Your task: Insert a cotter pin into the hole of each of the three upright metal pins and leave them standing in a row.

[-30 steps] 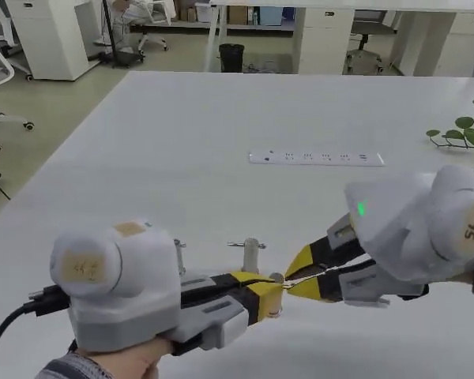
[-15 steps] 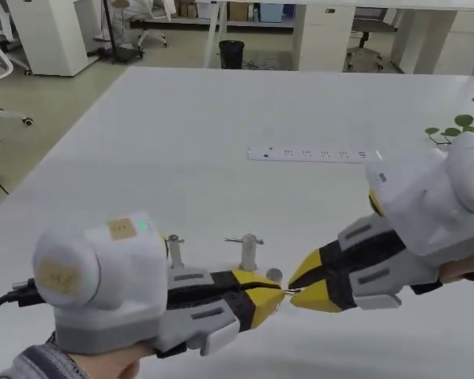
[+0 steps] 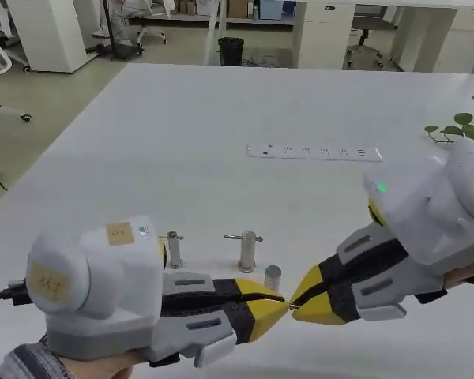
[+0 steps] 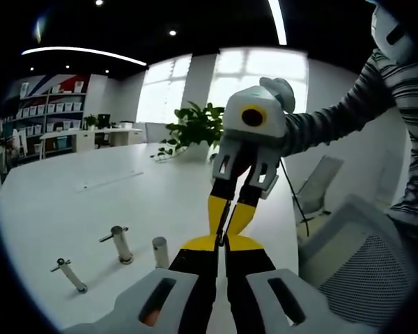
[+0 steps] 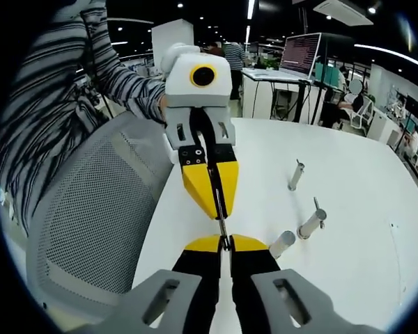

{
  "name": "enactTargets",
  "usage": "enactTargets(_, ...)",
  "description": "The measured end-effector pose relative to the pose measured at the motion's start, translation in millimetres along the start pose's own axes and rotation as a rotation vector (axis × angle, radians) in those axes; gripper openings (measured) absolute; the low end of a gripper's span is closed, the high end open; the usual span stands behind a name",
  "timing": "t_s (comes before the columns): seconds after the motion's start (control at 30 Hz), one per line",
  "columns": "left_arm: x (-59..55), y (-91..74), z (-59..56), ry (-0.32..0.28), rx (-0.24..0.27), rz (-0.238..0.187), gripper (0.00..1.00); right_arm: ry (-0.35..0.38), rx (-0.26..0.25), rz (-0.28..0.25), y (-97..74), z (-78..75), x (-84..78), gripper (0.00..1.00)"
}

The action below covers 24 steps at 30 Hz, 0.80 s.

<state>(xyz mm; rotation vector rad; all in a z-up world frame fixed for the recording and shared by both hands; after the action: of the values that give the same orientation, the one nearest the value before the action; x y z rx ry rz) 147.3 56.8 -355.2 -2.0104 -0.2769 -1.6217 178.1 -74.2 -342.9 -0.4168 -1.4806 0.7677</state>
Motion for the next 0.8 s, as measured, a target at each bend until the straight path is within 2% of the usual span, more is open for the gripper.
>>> enactTargets(0.13,-1.4,0.5,2.3,0.007,0.025,0.005,0.01,-0.045,-0.01,0.031,-1.1,-1.8,-0.3,0.0)
enactTargets(0.23,-4.9,1.0,4.8,0.017,0.046,0.028,0.0,-0.057,-0.03,0.036,-2.4,-3.8,-0.2,0.0)
enactTargets(0.37,-8.6,2.1,8.2,0.013,0.086,0.039,0.11,-0.064,-0.071,0.068,-6.1,-7.9,-3.0,0.0)
enactTargets(0.6,-12.3,7.5,17.3,0.041,0.192,0.039,0.21,-0.028,-0.179,0.157,-11.7,-22.7,-18.2,0.0)
enactTargets(0.8,-16.2,15.6,27.2,0.035,0.288,0.044,0.26,-0.006,-0.215,0.193,-13.1,-33.1,-28.5,0.0)
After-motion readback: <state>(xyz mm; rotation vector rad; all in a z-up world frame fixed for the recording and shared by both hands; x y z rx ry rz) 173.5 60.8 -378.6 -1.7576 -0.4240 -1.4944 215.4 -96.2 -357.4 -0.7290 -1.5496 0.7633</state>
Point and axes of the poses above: the centre of the closed fingertips' face, and the gripper's own axes: y roughly forward along the fingers, z roughly to its left, x roughly out of its top, the point moved 8 cm from there along -y, roughly backward along the fingers, and after that the axes turned 8 degrees about x, right-handed, at the moved point
